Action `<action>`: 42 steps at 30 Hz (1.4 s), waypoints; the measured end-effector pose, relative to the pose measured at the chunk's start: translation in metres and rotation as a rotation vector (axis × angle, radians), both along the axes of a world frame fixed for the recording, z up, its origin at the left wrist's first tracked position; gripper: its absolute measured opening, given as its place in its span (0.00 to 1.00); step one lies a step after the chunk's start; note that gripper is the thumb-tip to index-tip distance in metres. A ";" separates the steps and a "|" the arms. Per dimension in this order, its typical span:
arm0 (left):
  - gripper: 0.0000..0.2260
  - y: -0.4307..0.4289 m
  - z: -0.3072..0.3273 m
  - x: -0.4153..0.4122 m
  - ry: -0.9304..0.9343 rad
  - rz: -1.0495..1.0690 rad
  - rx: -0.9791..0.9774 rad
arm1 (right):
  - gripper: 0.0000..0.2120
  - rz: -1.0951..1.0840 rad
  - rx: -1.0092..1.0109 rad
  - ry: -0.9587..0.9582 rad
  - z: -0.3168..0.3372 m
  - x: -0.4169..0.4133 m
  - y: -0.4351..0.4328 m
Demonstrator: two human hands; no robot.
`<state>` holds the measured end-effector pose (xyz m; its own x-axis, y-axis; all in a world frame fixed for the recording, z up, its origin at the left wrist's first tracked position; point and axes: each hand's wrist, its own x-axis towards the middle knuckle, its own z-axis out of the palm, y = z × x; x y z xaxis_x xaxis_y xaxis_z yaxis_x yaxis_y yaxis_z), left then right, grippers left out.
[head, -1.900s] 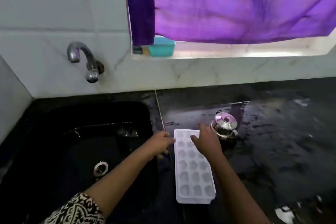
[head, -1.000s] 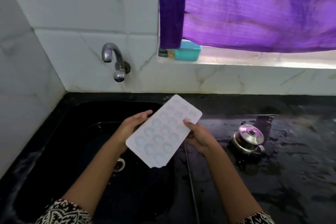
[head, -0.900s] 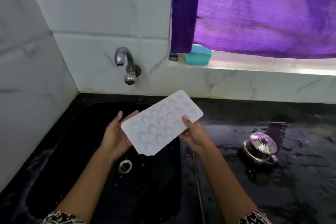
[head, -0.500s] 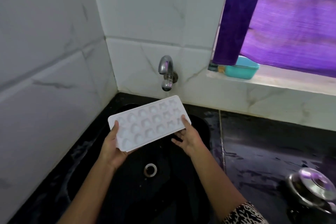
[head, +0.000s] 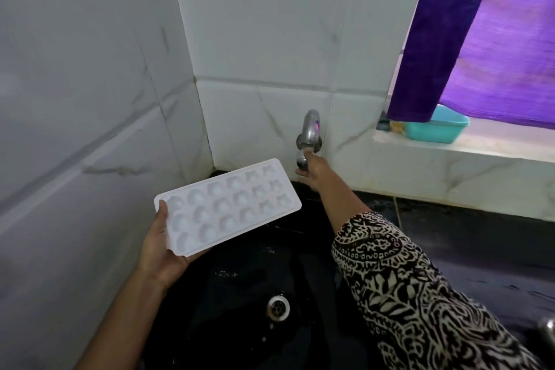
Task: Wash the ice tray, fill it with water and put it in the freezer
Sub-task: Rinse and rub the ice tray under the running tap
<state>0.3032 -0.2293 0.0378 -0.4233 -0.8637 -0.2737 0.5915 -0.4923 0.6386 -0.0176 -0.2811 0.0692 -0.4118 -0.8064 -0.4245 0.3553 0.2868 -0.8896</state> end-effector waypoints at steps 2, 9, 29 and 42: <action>0.29 -0.008 0.000 0.000 -0.007 -0.021 -0.011 | 0.24 -0.031 -0.032 -0.014 -0.004 0.000 -0.004; 0.31 -0.024 -0.001 -0.001 -0.011 0.001 0.043 | 0.21 -0.051 -0.009 -0.005 -0.003 -0.005 -0.010; 0.29 -0.013 -0.004 0.026 -0.022 0.006 0.014 | 0.28 -0.109 0.023 0.014 -0.011 -0.007 0.044; 0.27 0.007 -0.023 -0.010 -0.034 -0.038 0.063 | 0.09 -0.055 -0.167 1.056 -0.030 0.034 0.137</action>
<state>0.2932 -0.2227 0.0149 -0.4453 -0.8276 -0.3418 0.5499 -0.5541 0.6250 0.0164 -0.1440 0.0390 -0.5437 -0.7904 0.2822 -0.6085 0.1398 -0.7811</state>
